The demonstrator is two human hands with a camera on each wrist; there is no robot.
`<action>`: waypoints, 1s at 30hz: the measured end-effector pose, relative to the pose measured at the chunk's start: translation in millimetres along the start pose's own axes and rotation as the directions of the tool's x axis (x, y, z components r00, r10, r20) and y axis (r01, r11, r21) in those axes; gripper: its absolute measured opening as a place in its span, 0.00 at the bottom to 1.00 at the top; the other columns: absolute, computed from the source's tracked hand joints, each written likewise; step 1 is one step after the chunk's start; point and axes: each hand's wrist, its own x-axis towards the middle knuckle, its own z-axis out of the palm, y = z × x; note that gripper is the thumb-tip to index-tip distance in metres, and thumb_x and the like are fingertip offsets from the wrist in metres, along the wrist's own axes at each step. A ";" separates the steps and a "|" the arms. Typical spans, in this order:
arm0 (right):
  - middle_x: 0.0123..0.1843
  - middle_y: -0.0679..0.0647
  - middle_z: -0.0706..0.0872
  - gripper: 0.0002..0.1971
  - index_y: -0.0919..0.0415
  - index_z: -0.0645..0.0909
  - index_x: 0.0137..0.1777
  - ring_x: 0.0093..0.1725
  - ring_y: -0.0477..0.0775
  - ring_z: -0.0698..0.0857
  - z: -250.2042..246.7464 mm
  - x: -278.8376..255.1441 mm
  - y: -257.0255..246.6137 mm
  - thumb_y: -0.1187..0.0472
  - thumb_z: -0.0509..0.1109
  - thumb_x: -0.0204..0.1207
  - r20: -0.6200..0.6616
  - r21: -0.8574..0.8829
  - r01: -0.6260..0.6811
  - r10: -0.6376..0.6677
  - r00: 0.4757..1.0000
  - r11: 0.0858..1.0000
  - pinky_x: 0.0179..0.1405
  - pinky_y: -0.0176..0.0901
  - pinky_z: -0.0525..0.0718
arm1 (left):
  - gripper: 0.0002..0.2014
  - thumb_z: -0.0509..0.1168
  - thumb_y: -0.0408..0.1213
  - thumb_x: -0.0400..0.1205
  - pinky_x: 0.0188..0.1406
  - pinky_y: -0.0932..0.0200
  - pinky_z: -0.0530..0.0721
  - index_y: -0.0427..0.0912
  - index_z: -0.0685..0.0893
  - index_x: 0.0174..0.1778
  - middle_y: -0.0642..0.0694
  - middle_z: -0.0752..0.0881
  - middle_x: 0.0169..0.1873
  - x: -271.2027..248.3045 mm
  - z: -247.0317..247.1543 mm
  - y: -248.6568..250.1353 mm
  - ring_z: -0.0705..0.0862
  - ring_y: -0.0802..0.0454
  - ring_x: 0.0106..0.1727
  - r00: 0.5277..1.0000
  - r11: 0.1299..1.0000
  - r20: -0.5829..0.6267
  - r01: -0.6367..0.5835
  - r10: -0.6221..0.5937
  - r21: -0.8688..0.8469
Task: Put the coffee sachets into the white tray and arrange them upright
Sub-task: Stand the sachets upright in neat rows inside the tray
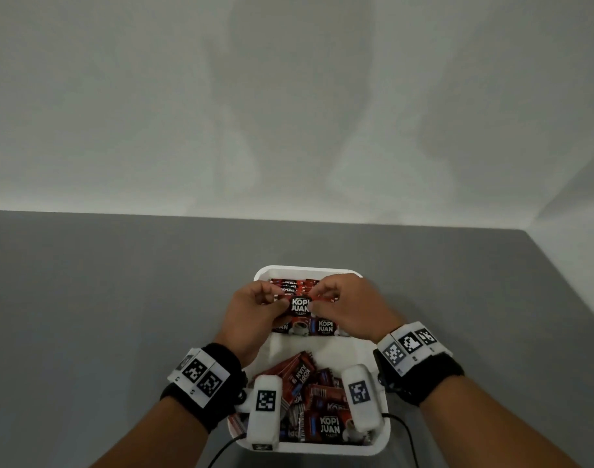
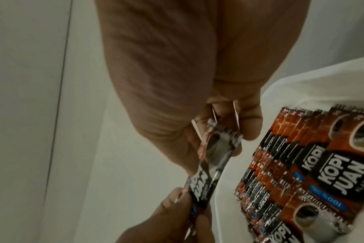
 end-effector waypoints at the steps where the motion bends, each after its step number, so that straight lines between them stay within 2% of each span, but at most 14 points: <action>1: 0.36 0.35 0.85 0.03 0.52 0.91 0.47 0.36 0.31 0.84 1.8 0.7 -0.1 0.60 0.79 0.75 0.003 -0.042 0.014 -0.014 1.000 0.999 0.34 0.20 0.74 | 0.04 0.68 0.17 0.81 0.33 0.60 0.88 0.29 0.83 0.46 0.46 0.85 0.30 -1.3 2.1 -1.1 0.89 0.52 0.33 1.000 1.000 0.013 0.000 0.000 0.016; 3: 0.35 0.37 0.85 0.01 0.54 0.90 0.45 0.35 0.35 0.83 3.5 3.7 3.2 0.61 0.79 0.76 0.018 -0.102 0.015 -0.014 1.000 0.995 0.35 0.22 0.74 | 0.04 0.69 0.19 0.81 0.33 0.59 0.88 0.31 0.84 0.47 0.45 0.86 0.32 -1.2 2.2 -2.0 0.88 0.52 0.33 1.000 0.999 0.006 0.016 -0.016 0.045; 6: 0.37 0.39 0.84 0.04 0.54 0.89 0.42 0.39 0.40 0.84 3.9 9.1 16.2 0.63 0.77 0.77 0.076 -0.196 -0.018 0.034 0.997 0.980 0.39 0.29 0.78 | 0.05 0.69 0.20 0.81 0.33 0.58 0.86 0.34 0.84 0.45 0.43 0.87 0.35 1.7 -8.4 -4.1 0.85 0.51 0.35 0.996 0.995 -0.080 0.041 -0.034 0.087; 10: 0.50 0.48 0.90 0.04 0.56 0.92 0.45 0.51 0.49 0.87 17.7 15.4 35.5 0.63 0.76 0.77 0.149 -0.380 -0.034 0.097 0.984 0.924 0.53 0.38 0.83 | 0.06 0.68 0.22 0.82 0.31 0.59 0.82 0.37 0.83 0.43 0.43 0.87 0.35 -0.5 -20.7 -5.2 0.83 0.50 0.34 0.995 0.984 -0.093 0.054 -0.039 0.167; 12: 0.51 0.50 0.91 0.04 0.57 0.92 0.46 0.53 0.51 0.88 27.6 19.7 43.3 0.63 0.75 0.77 0.149 -0.463 -0.029 0.110 0.983 0.886 0.57 0.43 0.86 | 0.04 0.69 0.25 0.82 0.32 0.58 0.82 0.37 0.83 0.43 0.42 0.88 0.37 -1.7 -24.2 -7.0 0.84 0.50 0.36 0.995 0.973 -0.091 0.061 -0.042 0.224; 16: 0.50 0.54 0.90 0.05 0.58 0.89 0.48 0.52 0.57 0.88 36.1 27.2 51.7 0.66 0.72 0.77 0.126 -0.608 -0.022 0.124 0.984 0.793 0.56 0.51 0.89 | 0.02 0.69 0.28 0.81 0.35 0.57 0.84 0.38 0.85 0.46 0.43 0.88 0.37 -3.7 -29.3 -11.3 0.84 0.53 0.35 0.997 0.942 -0.061 0.073 -0.056 0.328; 20: 0.49 0.57 0.88 0.07 0.61 0.87 0.49 0.50 0.59 0.88 39.2 31.4 55.6 0.69 0.69 0.75 0.127 -0.654 -0.016 0.130 0.983 0.757 0.52 0.51 0.90 | 0.03 0.69 0.28 0.80 0.37 0.54 0.87 0.40 0.85 0.47 0.45 0.87 0.35 -4.4 -28.2 -12.7 0.84 0.54 0.34 0.997 0.897 -0.013 0.070 -0.071 0.436; 23: 0.52 0.59 0.88 0.06 0.62 0.84 0.50 0.51 0.59 0.87 39.9 30.7 55.5 0.69 0.69 0.76 0.128 -0.654 -0.023 0.140 0.982 0.757 0.49 0.48 0.87 | 0.05 0.70 0.29 0.79 0.39 0.53 0.89 0.43 0.85 0.47 0.48 0.87 0.35 -5.4 -24.9 -12.5 0.84 0.55 0.33 0.994 0.808 0.087 0.006 -0.070 0.590; 26: 0.52 0.57 0.86 0.05 0.58 0.79 0.46 0.51 0.56 0.84 35.9 26.7 52.6 0.68 0.69 0.78 0.145 -0.616 0.004 0.108 0.983 0.788 0.45 0.42 0.78 | 0.07 0.72 0.36 0.78 0.38 0.64 0.85 0.48 0.84 0.50 0.54 0.87 0.42 -8.6 -20.9 -9.0 0.85 0.59 0.39 0.973 0.623 0.211 -0.110 -0.090 0.774; 27: 0.51 0.56 0.86 0.05 0.58 0.78 0.45 0.50 0.55 0.82 33.3 24.4 50.3 0.68 0.69 0.78 0.151 -0.596 0.011 0.098 0.984 0.803 0.45 0.41 0.77 | 0.09 0.73 0.39 0.78 0.41 0.66 0.85 0.49 0.84 0.52 0.55 0.87 0.45 -10.1 -19.0 -7.9 0.85 0.60 0.44 0.960 0.553 0.255 -0.151 -0.116 0.819; 30: 0.50 0.54 0.84 0.02 0.62 0.80 0.46 0.47 0.53 0.81 23.4 14.9 42.6 0.66 0.70 0.77 0.132 -0.493 -0.003 0.078 0.988 0.870 0.40 0.39 0.77 | 0.18 0.75 0.47 0.76 0.52 0.56 0.88 0.47 0.81 0.58 0.52 0.86 0.52 -17.7 -8.6 -8.2 0.85 0.54 0.51 0.909 0.383 0.344 -0.238 -0.235 0.892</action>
